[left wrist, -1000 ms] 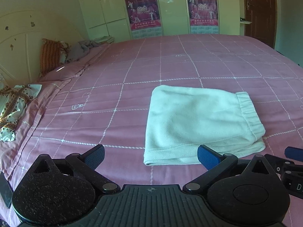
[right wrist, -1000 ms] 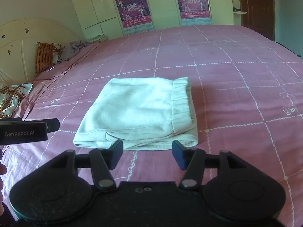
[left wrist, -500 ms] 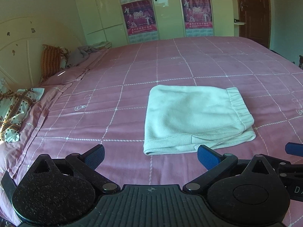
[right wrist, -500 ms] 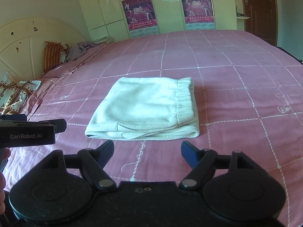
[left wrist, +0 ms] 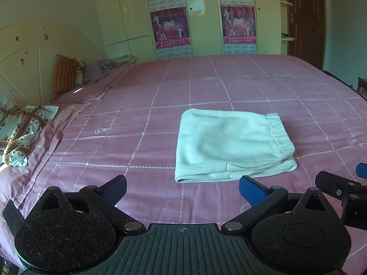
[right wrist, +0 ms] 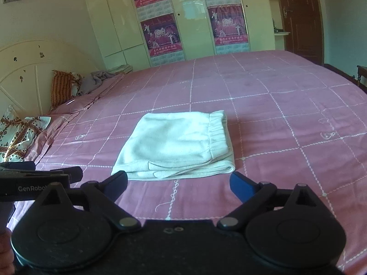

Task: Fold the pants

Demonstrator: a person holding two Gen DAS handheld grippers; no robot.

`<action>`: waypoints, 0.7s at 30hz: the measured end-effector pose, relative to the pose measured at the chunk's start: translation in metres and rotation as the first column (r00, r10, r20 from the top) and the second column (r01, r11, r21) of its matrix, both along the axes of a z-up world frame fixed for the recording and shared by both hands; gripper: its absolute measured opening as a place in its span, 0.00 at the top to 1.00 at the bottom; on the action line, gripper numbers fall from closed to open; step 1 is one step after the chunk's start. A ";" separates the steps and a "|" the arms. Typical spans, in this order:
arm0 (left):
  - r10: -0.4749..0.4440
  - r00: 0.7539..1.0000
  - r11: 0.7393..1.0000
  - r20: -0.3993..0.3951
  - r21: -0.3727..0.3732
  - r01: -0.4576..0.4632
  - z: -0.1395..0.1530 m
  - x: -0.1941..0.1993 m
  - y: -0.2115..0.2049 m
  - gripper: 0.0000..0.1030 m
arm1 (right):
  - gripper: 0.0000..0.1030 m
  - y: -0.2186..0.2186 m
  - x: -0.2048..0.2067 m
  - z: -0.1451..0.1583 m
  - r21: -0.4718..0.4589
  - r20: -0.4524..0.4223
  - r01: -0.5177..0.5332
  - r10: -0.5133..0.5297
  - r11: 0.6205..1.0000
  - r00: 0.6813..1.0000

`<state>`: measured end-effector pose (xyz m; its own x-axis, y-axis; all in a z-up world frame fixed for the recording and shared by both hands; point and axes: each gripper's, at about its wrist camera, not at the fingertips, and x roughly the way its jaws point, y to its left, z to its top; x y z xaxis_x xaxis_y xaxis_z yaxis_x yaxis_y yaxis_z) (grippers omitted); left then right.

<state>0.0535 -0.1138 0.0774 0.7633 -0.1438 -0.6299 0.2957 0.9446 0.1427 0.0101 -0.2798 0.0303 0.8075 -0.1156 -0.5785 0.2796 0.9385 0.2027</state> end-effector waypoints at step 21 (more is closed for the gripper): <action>0.014 0.997 0.996 0.077 -0.089 -0.007 0.040 -0.065 0.009 0.00 | 0.01 0.009 -0.061 0.052 -0.153 0.171 0.078 -0.051 0.985 0.984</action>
<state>-0.0119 -0.1051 0.1172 0.8108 -0.1879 -0.5543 0.2771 0.9575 0.0807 -0.0511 -0.2710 0.0822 0.8786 -0.2500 -0.4069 0.3154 0.9435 0.1014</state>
